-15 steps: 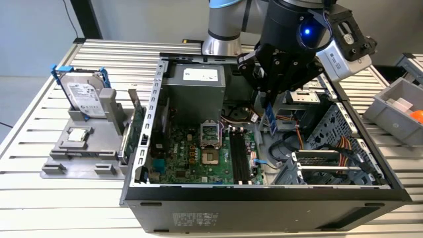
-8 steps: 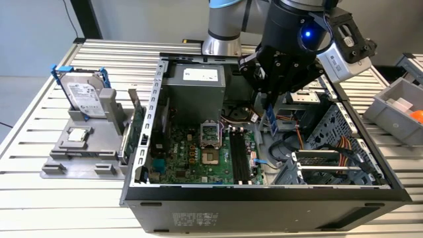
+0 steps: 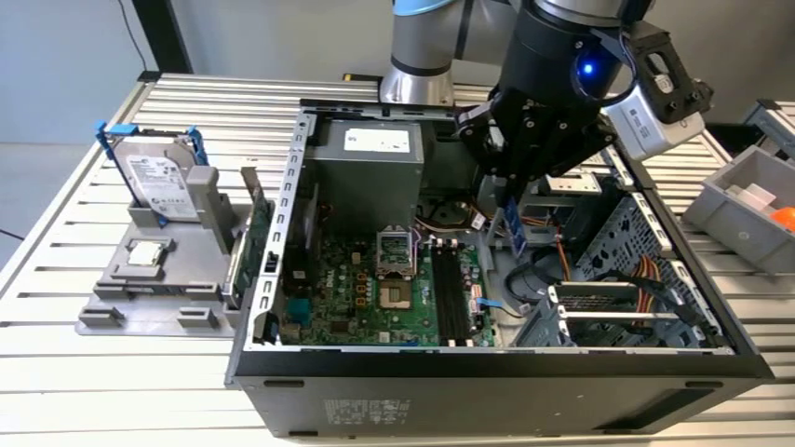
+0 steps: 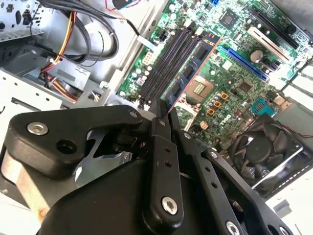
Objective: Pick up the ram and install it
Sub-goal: 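Insert the ram into the slot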
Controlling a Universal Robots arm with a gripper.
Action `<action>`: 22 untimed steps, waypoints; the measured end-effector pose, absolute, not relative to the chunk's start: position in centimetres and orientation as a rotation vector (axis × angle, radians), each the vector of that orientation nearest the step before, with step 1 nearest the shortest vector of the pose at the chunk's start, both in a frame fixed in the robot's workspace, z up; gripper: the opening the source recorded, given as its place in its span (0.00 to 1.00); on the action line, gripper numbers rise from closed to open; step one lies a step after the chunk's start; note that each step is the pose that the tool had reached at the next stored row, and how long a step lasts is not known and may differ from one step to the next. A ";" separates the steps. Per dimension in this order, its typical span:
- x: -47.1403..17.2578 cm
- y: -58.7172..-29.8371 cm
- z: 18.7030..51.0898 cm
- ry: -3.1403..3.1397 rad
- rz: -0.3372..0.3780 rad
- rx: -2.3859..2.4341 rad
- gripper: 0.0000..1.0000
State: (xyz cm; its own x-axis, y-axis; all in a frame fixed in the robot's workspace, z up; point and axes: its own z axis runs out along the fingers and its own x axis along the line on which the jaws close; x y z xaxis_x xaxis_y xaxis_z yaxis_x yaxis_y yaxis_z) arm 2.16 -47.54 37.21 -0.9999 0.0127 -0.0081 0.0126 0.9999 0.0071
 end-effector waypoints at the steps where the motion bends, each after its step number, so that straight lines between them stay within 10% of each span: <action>1: 2.2 -47.5 37.2 3.134 0.011 0.020 0.00; 22: 2.4 -46.8 36.5 3.135 0.022 0.021 0.00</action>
State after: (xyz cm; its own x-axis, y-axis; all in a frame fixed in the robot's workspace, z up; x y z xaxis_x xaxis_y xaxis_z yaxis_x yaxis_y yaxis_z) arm 2.40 -46.80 36.46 -0.9999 0.0137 -0.0061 0.0136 0.9998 0.0139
